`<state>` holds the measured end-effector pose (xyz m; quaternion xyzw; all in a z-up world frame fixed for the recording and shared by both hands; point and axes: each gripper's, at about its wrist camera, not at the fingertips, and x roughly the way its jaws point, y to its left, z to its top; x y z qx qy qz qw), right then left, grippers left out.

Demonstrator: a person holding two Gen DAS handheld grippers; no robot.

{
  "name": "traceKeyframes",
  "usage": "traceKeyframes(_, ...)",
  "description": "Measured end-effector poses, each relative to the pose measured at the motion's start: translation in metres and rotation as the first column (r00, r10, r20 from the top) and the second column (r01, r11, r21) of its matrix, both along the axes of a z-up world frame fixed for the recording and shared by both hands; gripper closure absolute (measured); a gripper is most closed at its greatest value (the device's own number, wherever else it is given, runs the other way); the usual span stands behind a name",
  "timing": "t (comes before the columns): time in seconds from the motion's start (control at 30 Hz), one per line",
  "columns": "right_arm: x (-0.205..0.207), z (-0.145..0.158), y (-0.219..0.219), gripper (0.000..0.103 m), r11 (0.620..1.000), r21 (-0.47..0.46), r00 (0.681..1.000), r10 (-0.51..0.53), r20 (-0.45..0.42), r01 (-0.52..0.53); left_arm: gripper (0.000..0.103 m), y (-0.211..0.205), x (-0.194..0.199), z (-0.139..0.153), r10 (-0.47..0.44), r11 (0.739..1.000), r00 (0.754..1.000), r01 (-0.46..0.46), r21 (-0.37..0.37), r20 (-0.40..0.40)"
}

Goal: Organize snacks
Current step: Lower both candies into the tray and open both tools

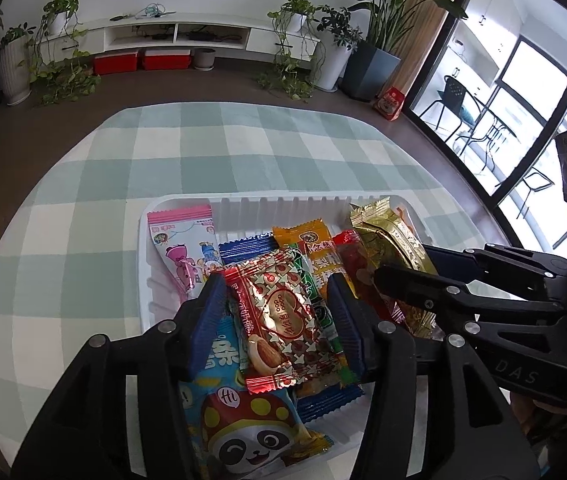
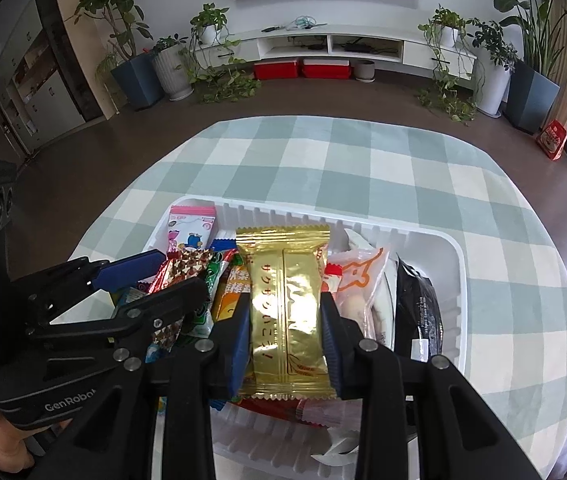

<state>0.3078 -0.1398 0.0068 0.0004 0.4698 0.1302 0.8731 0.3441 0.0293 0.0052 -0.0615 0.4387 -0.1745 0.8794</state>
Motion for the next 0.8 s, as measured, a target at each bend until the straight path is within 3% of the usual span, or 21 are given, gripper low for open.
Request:
traceKeyframes(0.27,-0.001,0.001,-0.005,0.055,1.000,0.002,1.000,-0.022,-0.007,0.022,0.044,0.005,-0.003,0.003,0.018,1.000,1.000,-0.018,-0.015,0.007)
traceKeyframes(0.8,-0.005,-0.002,-0.007,0.053,1.000,-0.007,1.000,-0.016,0.011,0.016,0.041,0.002,-0.013,0.010,0.005,1.000,0.999,-0.004,-0.028,0.036)
